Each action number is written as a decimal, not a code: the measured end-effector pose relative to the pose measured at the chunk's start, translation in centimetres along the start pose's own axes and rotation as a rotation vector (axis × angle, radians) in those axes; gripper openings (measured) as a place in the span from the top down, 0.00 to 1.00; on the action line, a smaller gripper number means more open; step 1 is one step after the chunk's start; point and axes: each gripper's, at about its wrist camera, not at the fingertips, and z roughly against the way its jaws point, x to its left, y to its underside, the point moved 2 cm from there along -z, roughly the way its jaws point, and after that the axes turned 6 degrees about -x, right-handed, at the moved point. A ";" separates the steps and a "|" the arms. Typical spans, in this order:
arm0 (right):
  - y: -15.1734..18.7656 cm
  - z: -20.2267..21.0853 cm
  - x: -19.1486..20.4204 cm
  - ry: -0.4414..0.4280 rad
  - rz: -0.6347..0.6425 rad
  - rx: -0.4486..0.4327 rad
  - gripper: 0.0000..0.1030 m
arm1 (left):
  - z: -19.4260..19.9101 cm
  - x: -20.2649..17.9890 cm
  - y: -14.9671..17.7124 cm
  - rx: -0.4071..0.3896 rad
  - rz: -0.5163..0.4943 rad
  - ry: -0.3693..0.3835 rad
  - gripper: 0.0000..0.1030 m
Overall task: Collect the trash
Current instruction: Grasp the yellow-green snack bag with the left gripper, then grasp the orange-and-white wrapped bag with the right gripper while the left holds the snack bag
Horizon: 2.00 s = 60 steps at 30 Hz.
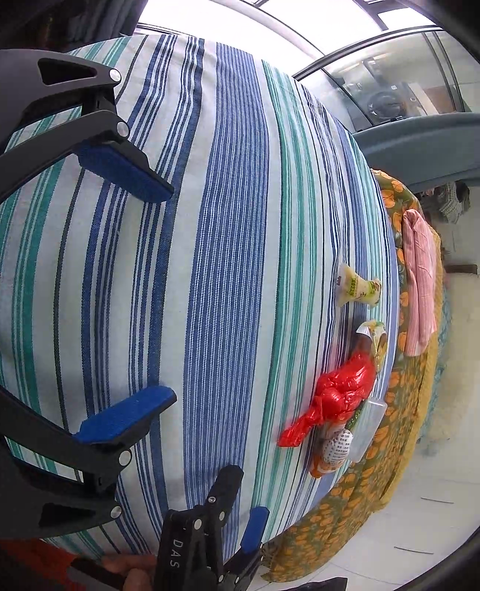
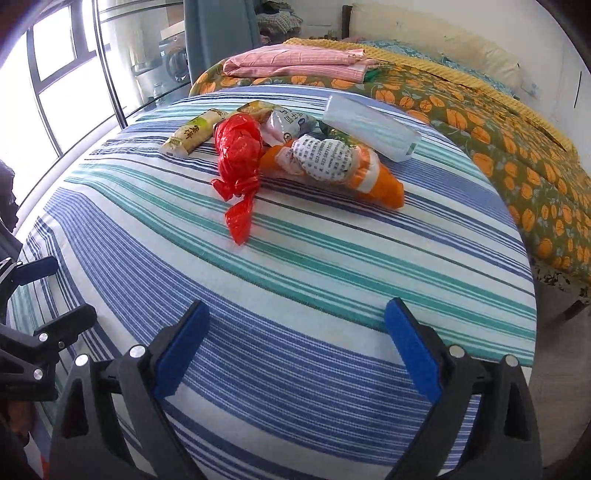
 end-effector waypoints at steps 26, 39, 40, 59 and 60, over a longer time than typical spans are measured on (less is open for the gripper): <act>-0.1 -0.4 -0.3 0.007 -0.003 0.006 0.07 | -12.6 1.3 -15.5 0.021 -0.007 0.017 0.39; -0.1 -0.3 -0.3 0.007 -0.004 0.007 0.07 | -4.8 2.9 -10.1 0.020 -0.019 0.074 0.74; -0.1 -0.3 -0.3 0.008 -0.004 0.007 0.07 | -3.9 3.1 -9.1 0.028 -0.017 0.083 0.74; -0.2 -0.3 -0.3 0.007 -0.004 0.007 0.06 | -1.4 1.9 -1.9 -0.005 -0.014 0.019 0.08; -0.2 -0.3 -0.3 0.007 -0.004 0.007 0.06 | -1.6 2.0 -1.9 0.004 -0.011 0.026 0.07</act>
